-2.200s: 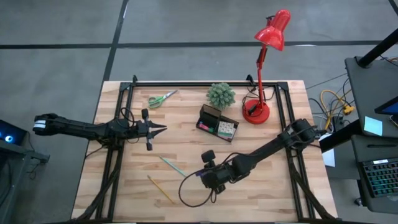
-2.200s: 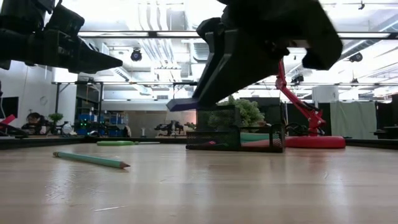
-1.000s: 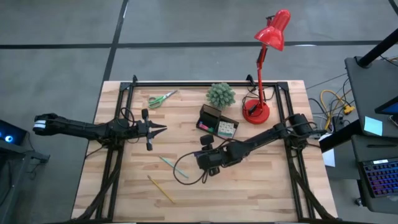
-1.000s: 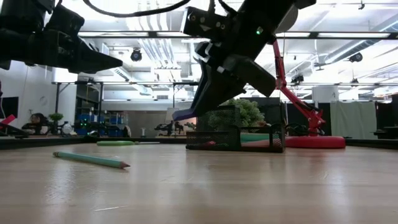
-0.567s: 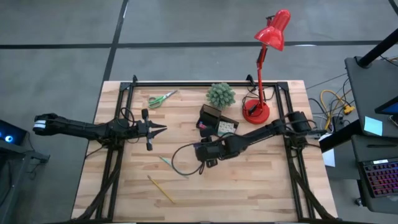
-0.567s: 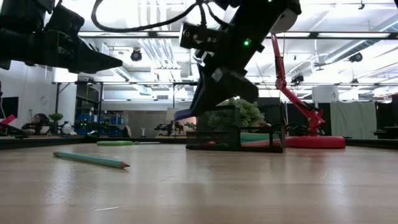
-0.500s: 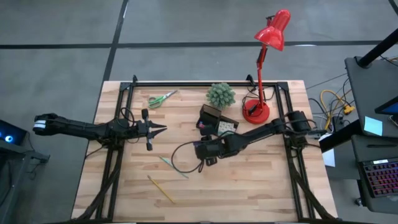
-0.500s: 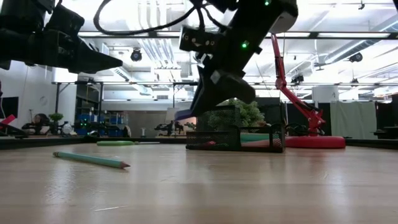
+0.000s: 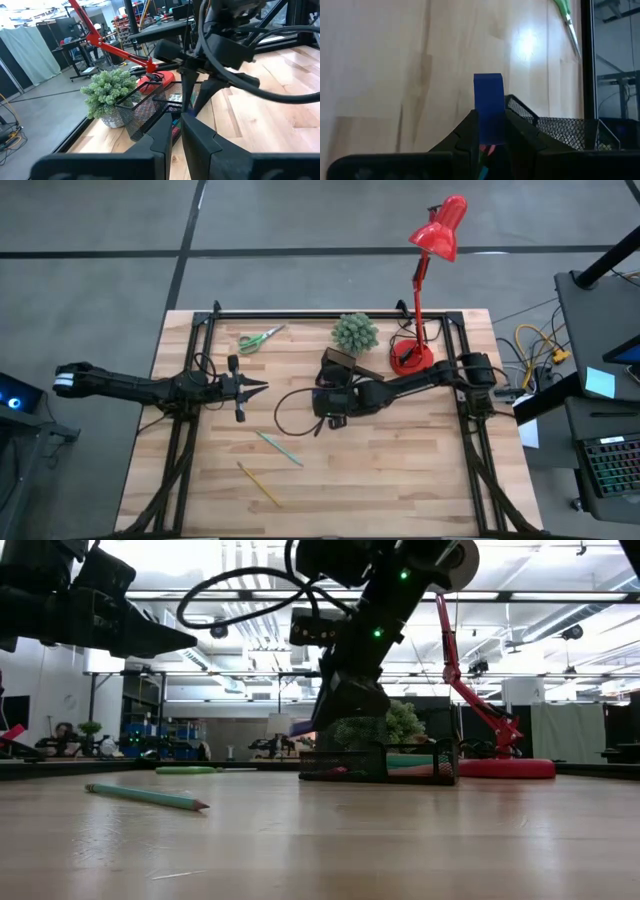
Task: Pick and place office supplies into organizer
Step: Put the blue eraser into the black desk organizer
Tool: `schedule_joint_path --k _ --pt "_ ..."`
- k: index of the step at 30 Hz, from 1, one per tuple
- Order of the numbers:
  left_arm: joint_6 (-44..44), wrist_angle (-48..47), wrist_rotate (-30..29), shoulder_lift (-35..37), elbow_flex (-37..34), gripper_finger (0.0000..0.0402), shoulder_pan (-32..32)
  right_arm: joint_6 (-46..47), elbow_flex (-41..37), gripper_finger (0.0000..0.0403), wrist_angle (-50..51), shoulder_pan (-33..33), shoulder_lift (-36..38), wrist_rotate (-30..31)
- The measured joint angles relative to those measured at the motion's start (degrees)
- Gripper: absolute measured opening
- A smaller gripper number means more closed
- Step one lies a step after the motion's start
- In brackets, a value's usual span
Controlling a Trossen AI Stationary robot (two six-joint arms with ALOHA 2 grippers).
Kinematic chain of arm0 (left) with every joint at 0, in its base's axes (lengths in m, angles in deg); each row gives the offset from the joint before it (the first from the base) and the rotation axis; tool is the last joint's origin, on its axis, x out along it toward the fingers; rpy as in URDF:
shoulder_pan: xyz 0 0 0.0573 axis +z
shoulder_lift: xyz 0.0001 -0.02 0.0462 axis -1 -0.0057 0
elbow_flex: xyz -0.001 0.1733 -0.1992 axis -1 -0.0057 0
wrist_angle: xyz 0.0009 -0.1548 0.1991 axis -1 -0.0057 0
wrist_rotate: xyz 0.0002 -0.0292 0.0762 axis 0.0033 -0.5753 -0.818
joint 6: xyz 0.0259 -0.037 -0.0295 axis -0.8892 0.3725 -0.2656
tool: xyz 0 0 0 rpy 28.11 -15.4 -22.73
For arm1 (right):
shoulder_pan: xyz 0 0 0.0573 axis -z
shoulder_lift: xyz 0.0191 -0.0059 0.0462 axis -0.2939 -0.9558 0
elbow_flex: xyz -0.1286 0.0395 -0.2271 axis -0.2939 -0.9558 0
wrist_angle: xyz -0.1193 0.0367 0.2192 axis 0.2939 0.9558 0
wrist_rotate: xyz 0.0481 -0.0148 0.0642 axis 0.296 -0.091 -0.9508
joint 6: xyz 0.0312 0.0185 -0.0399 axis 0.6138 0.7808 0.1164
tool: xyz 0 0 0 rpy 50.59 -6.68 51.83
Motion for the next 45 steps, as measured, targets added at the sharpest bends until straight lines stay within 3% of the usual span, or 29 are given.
schedule_joint_path --k 20,45 --pt "0.00 0.01 -0.02 -0.02 0.00 0.0026 0.01 -1.47 0.00 0.0070 -0.04 5.33 0.00 -0.03" --pt "0.20 0.22 -0.02 -1.39 -1.40 0.0026 0.00 -4.89 0.00 0.0070 -0.04 6.17 0.24 -0.07"
